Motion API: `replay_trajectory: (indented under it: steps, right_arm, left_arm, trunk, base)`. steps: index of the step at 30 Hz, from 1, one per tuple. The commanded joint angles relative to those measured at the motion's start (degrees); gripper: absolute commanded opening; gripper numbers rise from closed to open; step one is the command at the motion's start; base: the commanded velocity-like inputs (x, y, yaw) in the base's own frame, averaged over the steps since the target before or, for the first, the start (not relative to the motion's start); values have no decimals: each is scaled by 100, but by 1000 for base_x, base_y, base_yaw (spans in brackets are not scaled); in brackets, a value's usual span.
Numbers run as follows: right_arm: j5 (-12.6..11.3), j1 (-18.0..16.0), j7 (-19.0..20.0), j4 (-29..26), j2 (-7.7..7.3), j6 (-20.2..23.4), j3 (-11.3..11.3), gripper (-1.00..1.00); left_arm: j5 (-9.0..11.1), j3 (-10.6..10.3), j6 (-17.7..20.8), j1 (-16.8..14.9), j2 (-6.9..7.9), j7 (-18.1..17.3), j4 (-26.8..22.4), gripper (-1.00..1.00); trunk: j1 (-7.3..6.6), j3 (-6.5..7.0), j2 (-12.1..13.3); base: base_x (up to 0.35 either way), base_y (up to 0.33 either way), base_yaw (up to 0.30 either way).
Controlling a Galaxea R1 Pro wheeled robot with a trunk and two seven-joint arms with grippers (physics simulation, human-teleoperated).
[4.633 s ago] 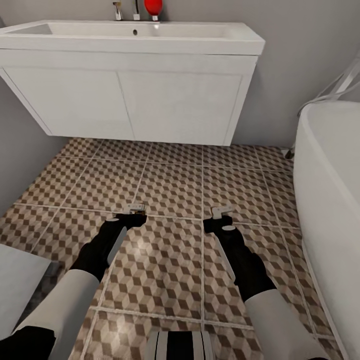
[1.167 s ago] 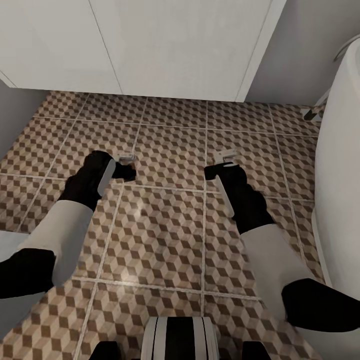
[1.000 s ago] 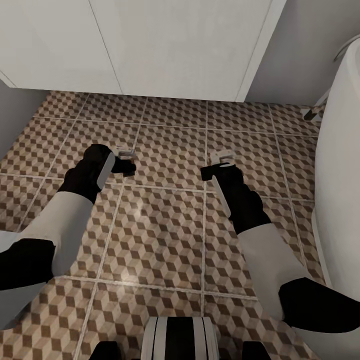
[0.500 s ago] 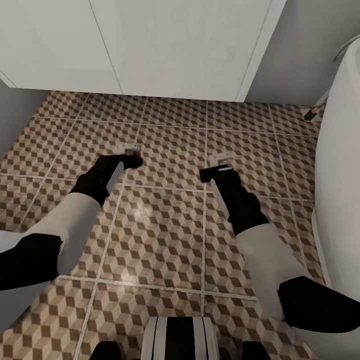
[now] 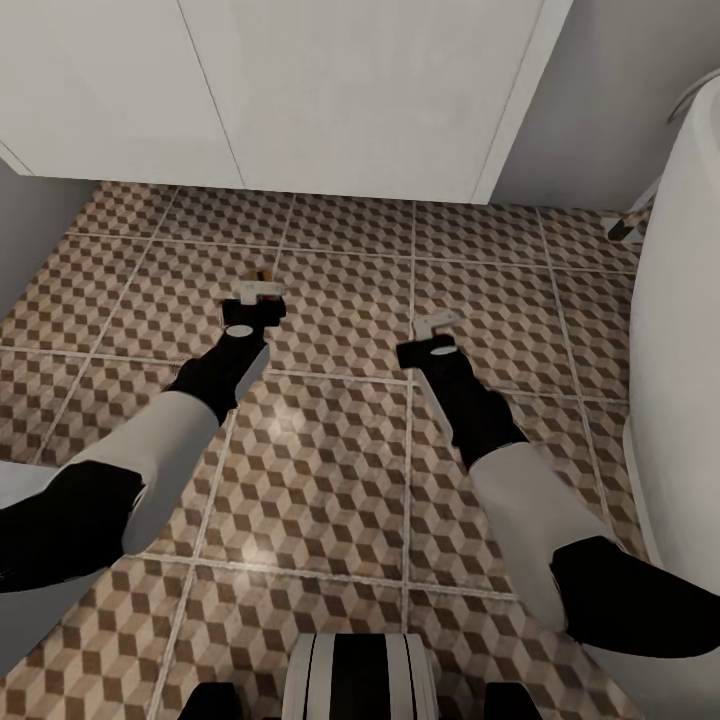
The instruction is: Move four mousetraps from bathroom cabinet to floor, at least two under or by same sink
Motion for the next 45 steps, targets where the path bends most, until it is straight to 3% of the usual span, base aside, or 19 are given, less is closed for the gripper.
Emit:
replay_trajectory:
  steps: [1,6,10,21,36,45]
  right_arm:
    - [55,-26,4,18,0,35,9,-100]
    - [68,-131,4,51,0,25,9,-100]
    - [74,-446,4,187,-17,20,9,-100]
    - [167,-1237,-5,1474,-41,-596,9,-100]
    - [139,-1322,38,1648,-30,-1162,25,-100]
    - [166,-1323,560,1630,-43,-1324,26,-100]
  left_arm:
    - [33,-148,-109,-3,-8,111,31,-100]
    - [58,-287,-313,-8,-38,255,191,-100]
    - [73,-306,-346,-7,-59,248,436,-100]
    - [99,-304,-339,-5,-219,27,863,-100]
    - [146,-300,-349,15,-224,-31,888,-100]
    - [143,-308,-349,51,-229,-18,891,-100]
  trunk:
    - [-1,-3,-1]
    - [-1,-3,-1]
    - [-1,-3,-1]
    - [-1,-3,-1]
    - [-1,-3,-1]
    - [-1,-3,-1]
  base:
    - [0,0,0]
    - [0,0,0]
    - [0,0,0]
    - [0,0,0]
    - [0,0,0]
    - [0,0,0]
